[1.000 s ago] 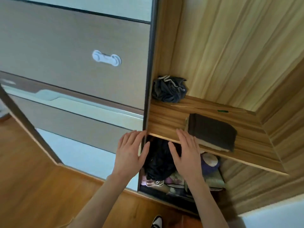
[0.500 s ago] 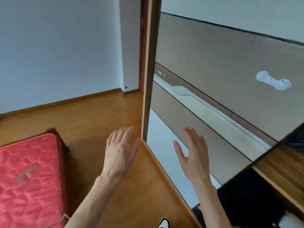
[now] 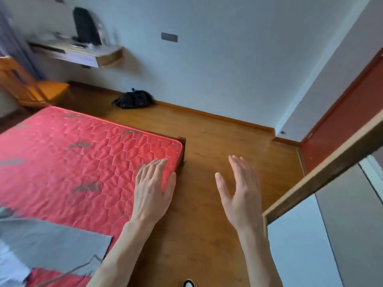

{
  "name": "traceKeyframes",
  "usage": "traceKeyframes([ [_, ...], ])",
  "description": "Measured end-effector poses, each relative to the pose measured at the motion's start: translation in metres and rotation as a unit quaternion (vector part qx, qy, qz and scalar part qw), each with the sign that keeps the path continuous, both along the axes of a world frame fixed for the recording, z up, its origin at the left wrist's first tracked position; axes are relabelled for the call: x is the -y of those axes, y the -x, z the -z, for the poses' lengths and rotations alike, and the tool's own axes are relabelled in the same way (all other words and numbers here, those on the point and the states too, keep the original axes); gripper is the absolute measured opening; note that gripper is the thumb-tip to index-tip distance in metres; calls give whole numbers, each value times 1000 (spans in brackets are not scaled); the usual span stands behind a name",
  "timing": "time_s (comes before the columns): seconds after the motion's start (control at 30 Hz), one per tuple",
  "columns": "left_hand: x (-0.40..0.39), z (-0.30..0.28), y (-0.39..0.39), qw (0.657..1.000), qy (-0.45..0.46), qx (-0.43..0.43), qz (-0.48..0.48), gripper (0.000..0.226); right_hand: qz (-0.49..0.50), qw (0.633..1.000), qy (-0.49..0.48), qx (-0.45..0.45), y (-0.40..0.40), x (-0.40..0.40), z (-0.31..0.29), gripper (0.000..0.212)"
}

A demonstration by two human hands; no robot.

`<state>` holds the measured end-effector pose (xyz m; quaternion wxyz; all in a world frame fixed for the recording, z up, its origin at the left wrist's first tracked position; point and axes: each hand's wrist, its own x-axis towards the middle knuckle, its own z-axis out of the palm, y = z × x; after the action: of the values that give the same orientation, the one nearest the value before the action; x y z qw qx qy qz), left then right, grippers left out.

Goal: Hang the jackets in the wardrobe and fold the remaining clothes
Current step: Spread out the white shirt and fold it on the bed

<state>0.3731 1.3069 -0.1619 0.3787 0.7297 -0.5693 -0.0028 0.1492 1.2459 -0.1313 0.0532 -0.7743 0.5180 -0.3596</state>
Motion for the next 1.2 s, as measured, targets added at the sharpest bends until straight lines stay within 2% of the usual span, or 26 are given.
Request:
traceKeyframes([
  [0.13, -1, -6, -41, 993, 11, 13, -117, 44, -128, 991, -10, 23, -61, 48, 2, 62],
  [0.27, -31, 0, -84, 972, -4, 28, -235, 45, -256, 965, -48, 33, -132, 67, 11, 65],
  [0.57, -150, 22, -151, 893, -43, 20, -447, 48, -466, 883, -59, 6, -288, 15, 27, 65],
  [0.8, -240, 46, -208, 836, -26, -9, -547, 47, -558, 828, -53, -24, -402, -60, 53, 60],
  [1.2, -356, 76, -329, 771, -38, -50, -634, 47, -651, 753, -57, -82, -567, -181, 89, 57],
])
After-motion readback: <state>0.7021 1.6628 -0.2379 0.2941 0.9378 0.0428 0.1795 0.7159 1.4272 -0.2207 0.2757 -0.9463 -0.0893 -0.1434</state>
